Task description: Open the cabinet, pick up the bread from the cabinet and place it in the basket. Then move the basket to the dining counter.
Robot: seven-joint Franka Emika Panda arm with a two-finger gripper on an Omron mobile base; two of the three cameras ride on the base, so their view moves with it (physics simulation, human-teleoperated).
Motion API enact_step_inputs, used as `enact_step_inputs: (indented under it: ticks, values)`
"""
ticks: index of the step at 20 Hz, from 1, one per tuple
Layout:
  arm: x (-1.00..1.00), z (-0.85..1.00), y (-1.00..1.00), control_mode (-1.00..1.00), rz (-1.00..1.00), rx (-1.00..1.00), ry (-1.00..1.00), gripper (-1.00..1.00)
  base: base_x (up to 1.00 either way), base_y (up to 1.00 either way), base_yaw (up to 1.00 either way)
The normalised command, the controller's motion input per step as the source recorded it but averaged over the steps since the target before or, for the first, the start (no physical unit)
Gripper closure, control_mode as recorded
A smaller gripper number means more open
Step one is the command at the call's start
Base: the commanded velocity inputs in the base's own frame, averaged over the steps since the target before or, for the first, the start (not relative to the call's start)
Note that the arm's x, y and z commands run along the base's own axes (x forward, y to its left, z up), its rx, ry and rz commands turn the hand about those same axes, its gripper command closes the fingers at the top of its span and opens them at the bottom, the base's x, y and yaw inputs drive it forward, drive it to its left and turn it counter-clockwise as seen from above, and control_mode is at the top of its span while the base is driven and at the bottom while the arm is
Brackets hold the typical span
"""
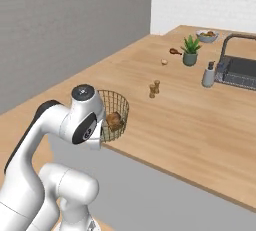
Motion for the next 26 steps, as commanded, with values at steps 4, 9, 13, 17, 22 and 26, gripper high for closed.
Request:
enact_step_inputs:
  ticks: [4,9,13,17,22,26]
  values:
    - [0.00,0.00,0.00,1.00,0.00,0.00,0.00,1.00,0.58,0.89,0.00]
    - [0.00,0.00,0.00,1.00,0.00,0.00,0.00,1.00,0.60,0.81,-0.03]
    - [0.00,0.00,0.00,1.00,0.00,0.00,0.00,1.00,0.59,0.58,-0.04]
    - [0.00,0.00,0.00,1.00,0.00,0.00,0.00,1.00,0.82,0.20,-0.05]
    - [0.00,0.00,0.00,1.00,0.00,0.00,0.00,1.00,0.75,0.09,-0.10]
    - [0.00,0.00,0.00,1.00,0.00,0.00,0.00,1.00,0.08,0.00,-0.07]
